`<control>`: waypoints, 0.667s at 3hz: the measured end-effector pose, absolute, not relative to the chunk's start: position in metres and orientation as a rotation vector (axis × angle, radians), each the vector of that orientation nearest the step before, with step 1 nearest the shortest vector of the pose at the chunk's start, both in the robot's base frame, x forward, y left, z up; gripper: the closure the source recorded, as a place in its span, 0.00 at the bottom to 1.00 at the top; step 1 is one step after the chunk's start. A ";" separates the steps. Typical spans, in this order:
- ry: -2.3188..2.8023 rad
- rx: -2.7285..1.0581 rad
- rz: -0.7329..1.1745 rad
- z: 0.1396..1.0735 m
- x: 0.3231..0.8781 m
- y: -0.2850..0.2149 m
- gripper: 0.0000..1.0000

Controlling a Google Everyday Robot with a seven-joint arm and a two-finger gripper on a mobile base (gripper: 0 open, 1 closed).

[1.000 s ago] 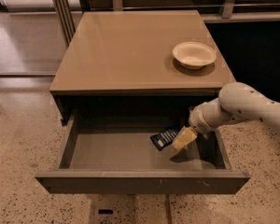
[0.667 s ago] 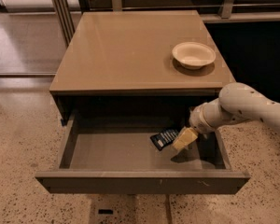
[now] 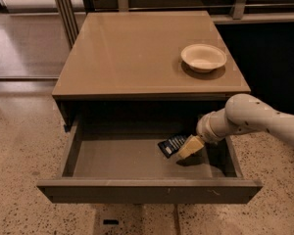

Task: Pick rxbar blueberry from top drawer and place on counter

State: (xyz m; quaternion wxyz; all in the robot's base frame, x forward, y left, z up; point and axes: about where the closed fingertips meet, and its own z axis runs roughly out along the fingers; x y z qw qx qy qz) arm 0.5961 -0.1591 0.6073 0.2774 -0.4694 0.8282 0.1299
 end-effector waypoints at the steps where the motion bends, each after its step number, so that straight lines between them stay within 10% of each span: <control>1: 2.203 -1.268 0.329 0.601 0.606 -0.151 0.00; 2: 2.190 -1.268 0.324 0.598 0.613 -0.144 0.00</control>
Offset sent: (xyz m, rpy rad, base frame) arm 0.0254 0.0196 -0.0098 -0.0016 -0.0560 0.0060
